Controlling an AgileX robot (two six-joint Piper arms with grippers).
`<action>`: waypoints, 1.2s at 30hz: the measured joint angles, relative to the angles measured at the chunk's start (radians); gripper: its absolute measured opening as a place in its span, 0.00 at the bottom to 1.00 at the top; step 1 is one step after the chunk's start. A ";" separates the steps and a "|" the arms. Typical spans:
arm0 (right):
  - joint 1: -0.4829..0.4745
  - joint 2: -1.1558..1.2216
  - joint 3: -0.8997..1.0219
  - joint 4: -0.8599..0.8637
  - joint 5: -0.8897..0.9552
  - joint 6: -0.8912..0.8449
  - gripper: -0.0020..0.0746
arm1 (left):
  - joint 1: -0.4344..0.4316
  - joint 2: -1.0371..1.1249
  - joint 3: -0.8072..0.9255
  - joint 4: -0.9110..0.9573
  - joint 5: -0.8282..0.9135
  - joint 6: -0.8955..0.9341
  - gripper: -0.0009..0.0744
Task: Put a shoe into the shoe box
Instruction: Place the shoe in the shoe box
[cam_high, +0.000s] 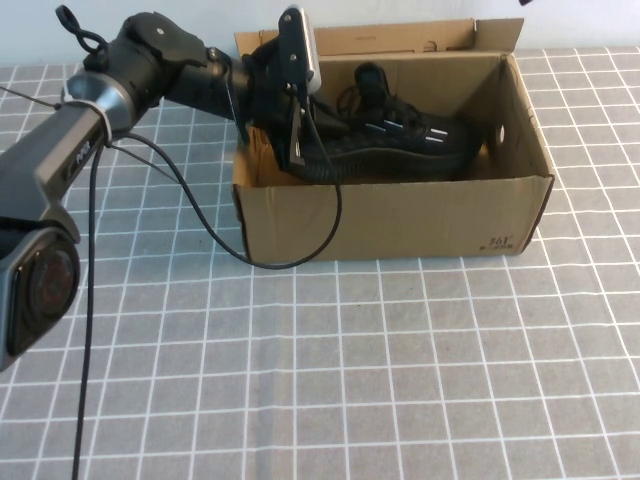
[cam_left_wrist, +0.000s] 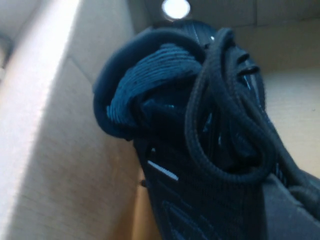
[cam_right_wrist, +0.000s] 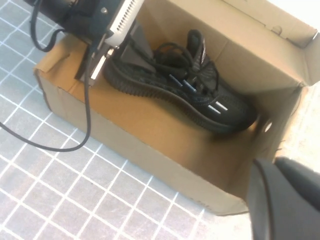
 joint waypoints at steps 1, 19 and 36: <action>0.000 0.000 0.000 0.002 0.000 0.002 0.01 | 0.000 0.000 0.001 0.000 -0.008 0.012 0.04; 0.000 0.000 0.000 0.040 0.000 0.002 0.01 | 0.000 0.018 -0.001 -0.028 -0.124 -0.095 0.36; 0.000 0.000 0.000 0.061 0.000 0.002 0.01 | 0.000 -0.090 -0.001 0.039 -0.191 -0.700 0.36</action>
